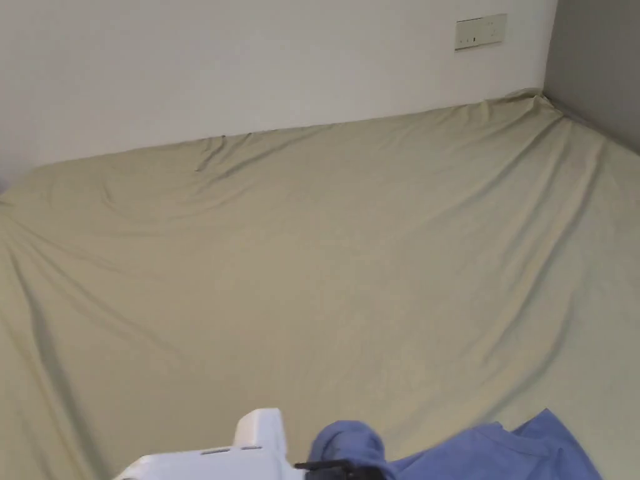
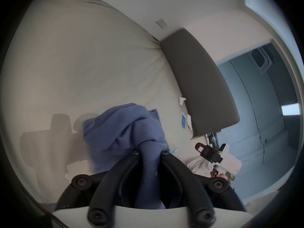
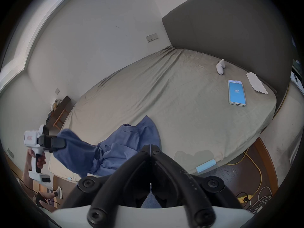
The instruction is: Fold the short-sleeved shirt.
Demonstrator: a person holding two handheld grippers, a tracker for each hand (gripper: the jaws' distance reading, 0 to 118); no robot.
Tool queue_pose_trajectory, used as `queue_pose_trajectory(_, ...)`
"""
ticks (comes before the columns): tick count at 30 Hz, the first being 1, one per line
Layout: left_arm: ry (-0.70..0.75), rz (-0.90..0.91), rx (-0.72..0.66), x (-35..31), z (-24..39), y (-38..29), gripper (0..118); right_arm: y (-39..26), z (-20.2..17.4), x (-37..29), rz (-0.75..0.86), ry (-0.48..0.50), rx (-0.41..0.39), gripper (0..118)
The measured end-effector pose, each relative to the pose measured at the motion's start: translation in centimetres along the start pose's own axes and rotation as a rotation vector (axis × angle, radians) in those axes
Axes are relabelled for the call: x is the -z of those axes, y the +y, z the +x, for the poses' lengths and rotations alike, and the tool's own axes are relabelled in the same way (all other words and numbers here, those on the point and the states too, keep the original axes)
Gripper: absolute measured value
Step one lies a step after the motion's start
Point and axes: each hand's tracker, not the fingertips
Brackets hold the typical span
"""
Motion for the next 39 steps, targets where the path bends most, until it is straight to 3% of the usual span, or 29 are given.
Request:
queue_pose_trajectory(3, -0.017, -0.053, -0.034, 7.3, 2.3, 1.5, 13, -0.1, 2.2, -1.0, 0.009, -0.011, 0.018, 1)
queue_pose_trajectory(4, -0.016, -0.076, 0.014, 9.9, 3.1, 1.9, 13, -0.2, 2.7, -1.4, 0.016, -0.018, 0.027, 1)
queue_pose_trajectory(9, 0.121, -0.182, 0.093, 19.6, 5.4, 1.4, 12, -0.5, 5.0, -3.2, 0.042, -0.059, 0.055, 1)
queue_pose_trajectory(12, 0.182, -0.203, 0.087, 22.4, 4.5, 0.2, 12, -0.7, 5.6, -3.8, 0.048, -0.074, 0.067, 1)
queue_pose_trajectory(16, 0.110, -0.182, 0.023, 21.4, 3.3, 0.0, 13, -0.9, 5.9, -3.9, 0.058, -0.080, 0.079, 1)
queue_pose_trajectory(17, 0.055, -0.177, 0.024, 20.4, 2.9, 0.1, 18, -0.9, 5.9, -3.9, 0.058, -0.079, 0.081, 1)
queue_pose_trajectory(18, -0.027, -0.167, -0.002, 19.3, 2.5, 0.3, 34, -1.0, 6.1, -3.8, 0.059, -0.077, 0.082, 1)
queue_pose_trajectory(19, -0.115, -0.130, -0.053, 17.9, 1.9, 0.4, 78, -1.0, 6.2, -3.7, 0.057, -0.075, 0.082, 1)
queue_pose_trajectory(20, -0.177, -0.097, -0.102, 16.6, 1.5, 0.3, 113, -1.0, 6.2, -3.6, 0.056, -0.074, 0.082, 1)
queue_pose_trajectory(22, -0.271, 0.048, -0.202, 13.0, 1.0, 0.5, 118, -1.2, 6.1, -3.3, 0.051, -0.071, 0.082, 1)
queue_pose_trajectory(24, -0.158, 0.120, -0.201, 11.2, 0.2, 0.5, 118, -1.4, 6.3, -3.0, 0.047, -0.069, 0.087, 1)
queue_pose_trajectory(25, -0.109, 0.129, -0.190, 10.9, -0.2, 0.6, 117, -1.5, 6.4, -2.8, 0.044, -0.066, 0.091, 1)
queue_pose_trajectory(26, -0.097, 0.092, -0.166, 11.1, -0.5, 0.8, 102, -1.6, 6.4, -2.7, 0.040, -0.064, 0.094, 1)
queue_pose_trajectory(27, -0.124, 0.013, -0.126, 11.9, -0.8, 0.9, 68, -1.7, 6.4, -2.6, 0.038, -0.065, 0.096, 1)
queue_pose_trajectory(28, -0.118, 0.008, -0.137, 12.8, -0.7, 0.6, 6, -1.9, 6.5, -2.5, 0.035, -0.064, 0.096, 1)
queue_pose_trajectory(32, -0.090, -0.087, -0.058, 18.9, 0.6, -0.8, 0, -2.3, 6.8, -2.8, 0.027, -0.072, 0.109, 1)
queue_pose_trajectory(36, -0.130, -0.156, -0.132, 24.7, 1.8, -2.8, 0, -2.8, 7.6, -3.8, 0.030, -0.105, 0.127, 1)
queue_pose_trajectory(39, -0.047, -0.196, -0.024, 28.1, 2.6, -3.4, 0, -3.3, 8.7, -4.8, 0.026, -0.127, 0.139, 1)
